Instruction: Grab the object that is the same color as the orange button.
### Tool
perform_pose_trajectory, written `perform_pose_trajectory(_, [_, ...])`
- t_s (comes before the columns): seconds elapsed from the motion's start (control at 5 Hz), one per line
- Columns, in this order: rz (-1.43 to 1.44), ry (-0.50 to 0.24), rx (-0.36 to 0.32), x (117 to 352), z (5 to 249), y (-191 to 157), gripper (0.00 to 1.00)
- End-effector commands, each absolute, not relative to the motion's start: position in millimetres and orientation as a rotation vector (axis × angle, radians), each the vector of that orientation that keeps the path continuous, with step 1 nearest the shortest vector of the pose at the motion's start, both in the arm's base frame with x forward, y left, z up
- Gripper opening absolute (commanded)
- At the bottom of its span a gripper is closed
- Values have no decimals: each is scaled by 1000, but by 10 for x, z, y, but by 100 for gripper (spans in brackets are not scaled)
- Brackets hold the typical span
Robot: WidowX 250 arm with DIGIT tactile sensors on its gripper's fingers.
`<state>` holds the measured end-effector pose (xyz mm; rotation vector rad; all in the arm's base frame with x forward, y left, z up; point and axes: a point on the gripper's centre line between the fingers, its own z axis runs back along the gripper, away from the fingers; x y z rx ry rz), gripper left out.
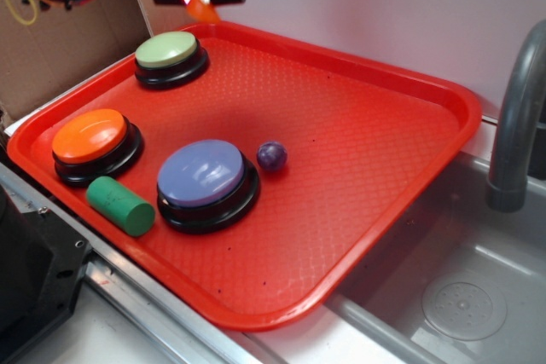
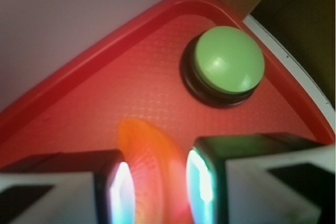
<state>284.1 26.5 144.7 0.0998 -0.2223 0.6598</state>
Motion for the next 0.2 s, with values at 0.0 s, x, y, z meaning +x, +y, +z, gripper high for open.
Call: perform_pose_trajectory(0.0, [622,-282,4,2868,1933,122,0])
